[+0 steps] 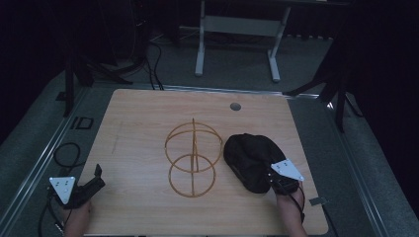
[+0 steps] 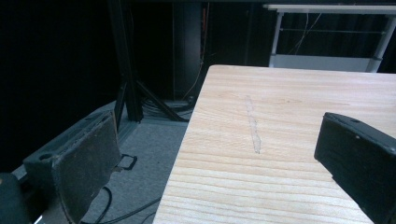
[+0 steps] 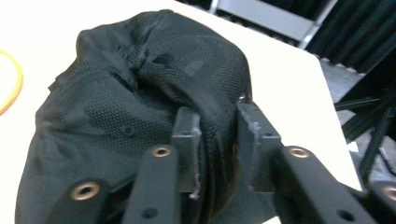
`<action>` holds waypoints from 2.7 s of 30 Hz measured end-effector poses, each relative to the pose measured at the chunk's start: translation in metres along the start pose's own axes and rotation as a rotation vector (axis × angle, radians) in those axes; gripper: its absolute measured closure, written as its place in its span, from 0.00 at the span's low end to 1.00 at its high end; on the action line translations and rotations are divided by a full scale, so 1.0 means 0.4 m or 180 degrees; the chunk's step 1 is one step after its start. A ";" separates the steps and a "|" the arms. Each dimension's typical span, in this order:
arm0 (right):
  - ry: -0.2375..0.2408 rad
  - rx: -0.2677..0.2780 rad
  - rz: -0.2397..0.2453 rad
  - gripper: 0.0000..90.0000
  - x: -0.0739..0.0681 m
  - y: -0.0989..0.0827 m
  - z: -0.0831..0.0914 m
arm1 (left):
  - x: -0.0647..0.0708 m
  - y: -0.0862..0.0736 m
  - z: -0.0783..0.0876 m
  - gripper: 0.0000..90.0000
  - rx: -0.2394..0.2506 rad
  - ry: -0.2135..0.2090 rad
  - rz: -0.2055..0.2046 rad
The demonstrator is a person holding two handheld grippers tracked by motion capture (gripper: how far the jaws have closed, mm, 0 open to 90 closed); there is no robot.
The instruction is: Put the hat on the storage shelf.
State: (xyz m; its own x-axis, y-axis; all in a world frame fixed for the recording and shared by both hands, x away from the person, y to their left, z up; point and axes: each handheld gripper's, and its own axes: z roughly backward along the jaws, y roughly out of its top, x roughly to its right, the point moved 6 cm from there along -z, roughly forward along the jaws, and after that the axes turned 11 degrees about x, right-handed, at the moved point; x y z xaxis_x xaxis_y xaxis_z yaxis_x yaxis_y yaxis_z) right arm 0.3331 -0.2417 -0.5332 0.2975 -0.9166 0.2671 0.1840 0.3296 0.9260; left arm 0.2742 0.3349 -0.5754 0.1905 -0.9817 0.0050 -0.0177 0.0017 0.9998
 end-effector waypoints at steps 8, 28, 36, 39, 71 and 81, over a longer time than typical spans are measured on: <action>-0.0246 0.0233 -0.0159 0.92 0.052 0.035 0.021 | 0.000 0.000 0.000 0.01 0.0001 0.0004 0.0001; -0.0349 0.0559 -0.0286 0.94 0.122 0.150 0.068 | 0.000 0.000 0.000 0.01 -0.0005 0.0004 -0.0003; -0.0313 0.0746 -0.0230 0.94 0.125 0.228 0.097 | 0.000 0.000 0.000 0.01 -0.0001 0.0005 0.0003; -0.0330 0.0811 -0.0202 0.94 0.132 0.257 0.106 | 0.000 0.000 0.000 0.01 -0.0002 0.0006 0.0005; 0.0047 0.1527 -0.0058 0.94 0.026 0.536 0.156 | 0.000 0.000 -0.001 0.01 -0.0005 -0.0011 0.0025; 0.0338 0.1659 -0.0053 0.94 -0.068 0.574 0.164 | 0.001 0.000 0.001 0.01 0.0008 -0.0034 0.0014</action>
State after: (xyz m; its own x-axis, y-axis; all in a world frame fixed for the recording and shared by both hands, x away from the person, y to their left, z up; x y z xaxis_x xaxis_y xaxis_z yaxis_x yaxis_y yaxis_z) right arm 0.3057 -0.1561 -0.3104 0.3967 -0.8839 0.2477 -0.2923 0.1342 0.9469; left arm 0.2739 0.3345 -0.5753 0.1800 -0.9836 0.0093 -0.0211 0.0056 0.9998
